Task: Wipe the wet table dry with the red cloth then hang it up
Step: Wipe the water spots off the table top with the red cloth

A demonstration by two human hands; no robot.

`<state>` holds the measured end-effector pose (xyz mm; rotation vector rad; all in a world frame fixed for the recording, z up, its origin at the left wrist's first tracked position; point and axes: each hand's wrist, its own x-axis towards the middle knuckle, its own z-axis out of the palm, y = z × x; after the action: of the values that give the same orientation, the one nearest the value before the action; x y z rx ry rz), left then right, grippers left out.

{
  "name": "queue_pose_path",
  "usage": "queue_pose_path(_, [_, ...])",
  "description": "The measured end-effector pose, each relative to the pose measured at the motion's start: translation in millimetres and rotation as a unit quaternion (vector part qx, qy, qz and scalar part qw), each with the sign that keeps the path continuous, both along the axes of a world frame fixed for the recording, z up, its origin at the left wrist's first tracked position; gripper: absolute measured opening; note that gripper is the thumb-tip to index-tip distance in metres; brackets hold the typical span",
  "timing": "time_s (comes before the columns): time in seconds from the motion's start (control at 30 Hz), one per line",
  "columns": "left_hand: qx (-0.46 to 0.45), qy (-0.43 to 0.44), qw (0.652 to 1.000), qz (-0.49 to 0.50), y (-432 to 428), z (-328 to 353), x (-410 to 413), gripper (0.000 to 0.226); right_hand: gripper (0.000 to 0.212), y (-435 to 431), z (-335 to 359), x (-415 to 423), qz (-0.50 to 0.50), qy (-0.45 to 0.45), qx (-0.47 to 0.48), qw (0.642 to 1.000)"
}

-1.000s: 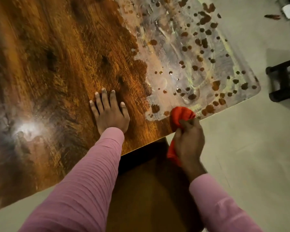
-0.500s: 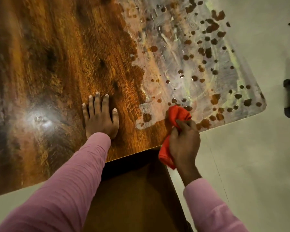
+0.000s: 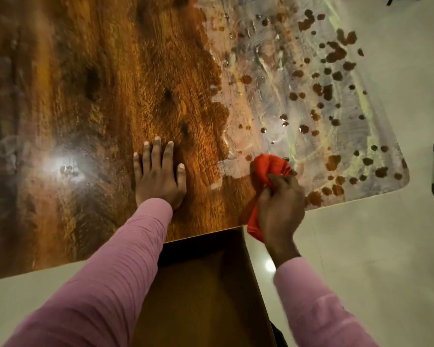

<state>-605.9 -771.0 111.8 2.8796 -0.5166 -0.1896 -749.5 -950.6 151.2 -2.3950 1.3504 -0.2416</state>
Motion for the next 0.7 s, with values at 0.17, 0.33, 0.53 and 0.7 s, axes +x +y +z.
queue_pose_path(0.17, [0.010,-0.002,1.000,-0.005,-1.5,2.0,-0.1,0.065,0.034,81.8,4.8,15.0,0.172,-0.033,0.014,0.985])
queue_pose_path(0.33, [0.010,0.002,1.000,-0.010,-0.7,2.7,0.8,0.064,0.033,41.9,4.6,19.6,0.286,0.015,-0.032,0.958])
queue_pose_path(0.53, [0.013,0.016,1.000,-0.010,-1.1,4.0,-0.5,0.065,0.029,1.1,6.8,49.2,0.017,0.052,-0.039,0.998])
queue_pose_path(0.7, [0.019,0.020,0.999,-0.015,-0.8,8.4,1.1,0.065,0.032,69.9,5.1,69.0,0.227,0.003,-0.034,0.973])
